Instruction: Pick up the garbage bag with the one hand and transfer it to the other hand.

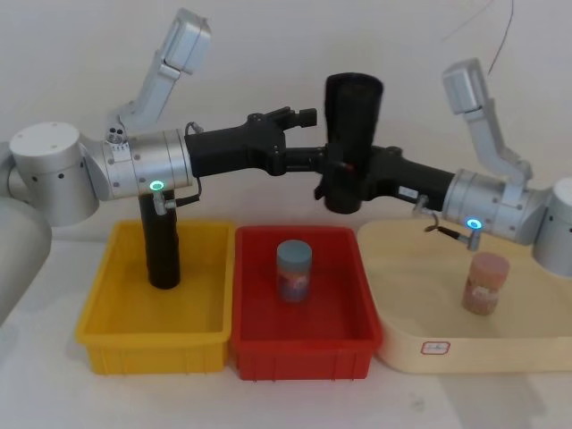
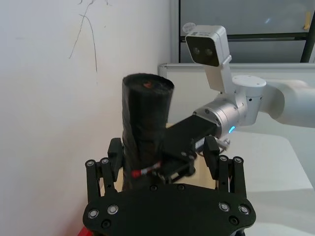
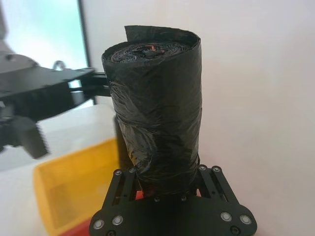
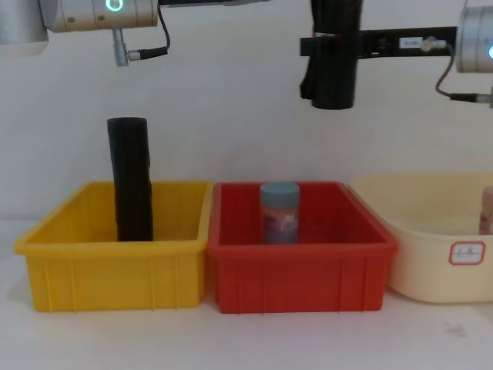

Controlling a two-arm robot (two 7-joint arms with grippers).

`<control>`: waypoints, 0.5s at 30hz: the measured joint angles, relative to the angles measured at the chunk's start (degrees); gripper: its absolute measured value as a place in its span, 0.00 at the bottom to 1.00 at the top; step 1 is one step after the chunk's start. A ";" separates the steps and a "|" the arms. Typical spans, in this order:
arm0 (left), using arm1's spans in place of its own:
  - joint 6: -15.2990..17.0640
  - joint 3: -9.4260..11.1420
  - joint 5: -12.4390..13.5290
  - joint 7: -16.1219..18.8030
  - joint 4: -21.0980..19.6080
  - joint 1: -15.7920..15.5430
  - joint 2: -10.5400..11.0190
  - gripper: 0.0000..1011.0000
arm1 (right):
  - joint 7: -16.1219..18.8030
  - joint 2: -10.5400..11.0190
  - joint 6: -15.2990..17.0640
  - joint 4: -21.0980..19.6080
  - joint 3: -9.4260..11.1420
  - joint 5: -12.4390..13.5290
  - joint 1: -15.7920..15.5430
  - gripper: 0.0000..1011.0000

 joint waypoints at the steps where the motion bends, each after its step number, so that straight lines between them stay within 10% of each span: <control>1: 0.00 0.00 0.00 0.00 0.00 0.00 0.00 0.99 | -0.66 0.30 0.03 0.00 0.29 -0.09 -0.07 0.50; 15: 0.00 0.00 0.00 0.05 0.00 0.00 0.00 0.99 | -7.83 3.82 2.82 -1.57 2.09 -2.45 -0.55 0.50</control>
